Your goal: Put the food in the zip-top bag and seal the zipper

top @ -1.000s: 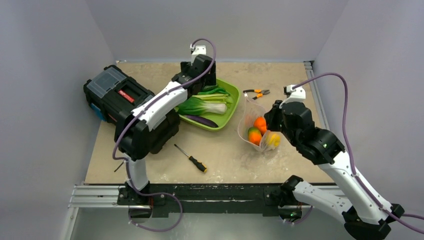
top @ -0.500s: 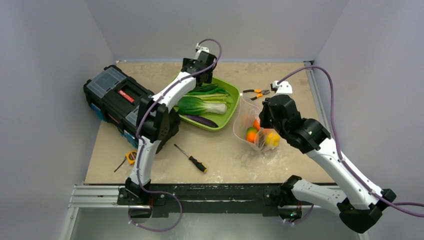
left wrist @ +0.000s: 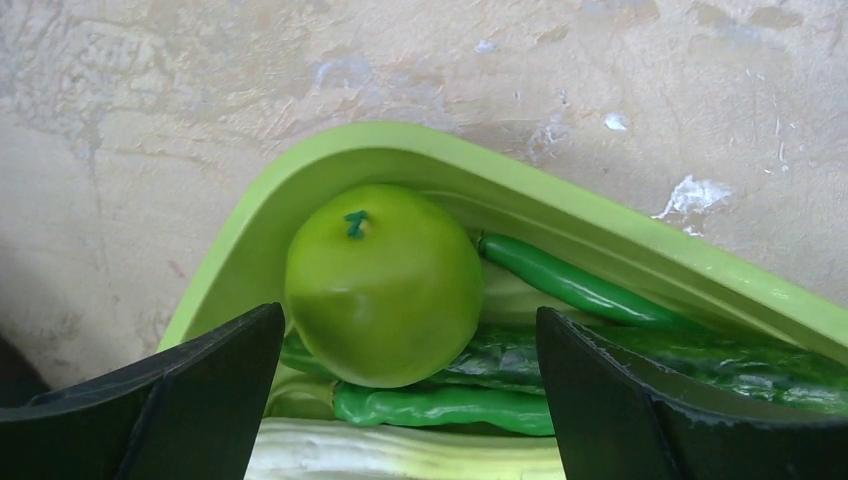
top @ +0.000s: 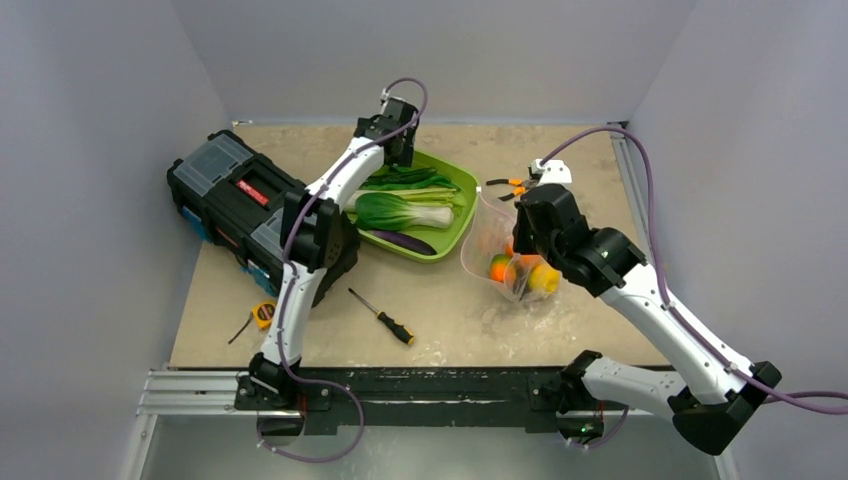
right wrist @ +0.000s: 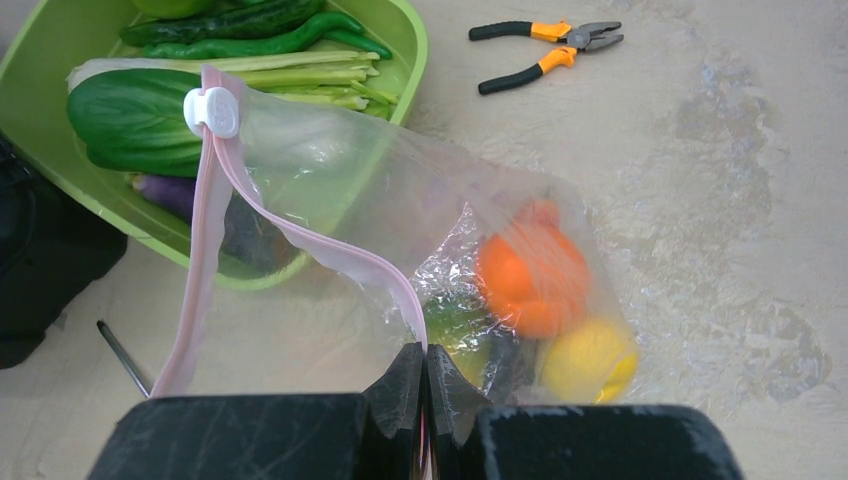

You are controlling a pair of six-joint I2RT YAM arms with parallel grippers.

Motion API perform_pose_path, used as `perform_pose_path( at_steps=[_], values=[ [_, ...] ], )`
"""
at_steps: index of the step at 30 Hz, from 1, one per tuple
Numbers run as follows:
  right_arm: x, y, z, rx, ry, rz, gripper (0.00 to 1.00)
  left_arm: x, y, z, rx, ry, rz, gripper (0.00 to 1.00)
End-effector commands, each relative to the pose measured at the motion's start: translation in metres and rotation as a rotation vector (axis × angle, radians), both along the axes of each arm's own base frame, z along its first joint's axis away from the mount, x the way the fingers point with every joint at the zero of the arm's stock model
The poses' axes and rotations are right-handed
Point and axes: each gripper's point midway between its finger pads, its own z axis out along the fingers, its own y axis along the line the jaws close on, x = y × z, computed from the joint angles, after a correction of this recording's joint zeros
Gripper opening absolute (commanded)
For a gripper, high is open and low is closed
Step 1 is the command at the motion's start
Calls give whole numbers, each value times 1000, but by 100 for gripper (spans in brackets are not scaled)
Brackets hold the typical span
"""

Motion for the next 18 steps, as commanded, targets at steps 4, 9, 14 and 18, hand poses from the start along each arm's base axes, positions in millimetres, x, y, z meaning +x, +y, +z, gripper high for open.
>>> perform_pose_path(
  at_steps=[4,9,14,18],
  values=[
    [4,4,10,-2,-12,10,0,5,15,4,-90,36,33,92],
    [5,3,8,-8,-6,4,0,-3,16,-6,-140,95,39,90],
    [5,1,5,-16,-2,-2,0,1,15,-9,-166,108,27,86],
    [5,1,5,-18,2,-2,0,6,15,-8,-199,101,20,77]
  ],
)
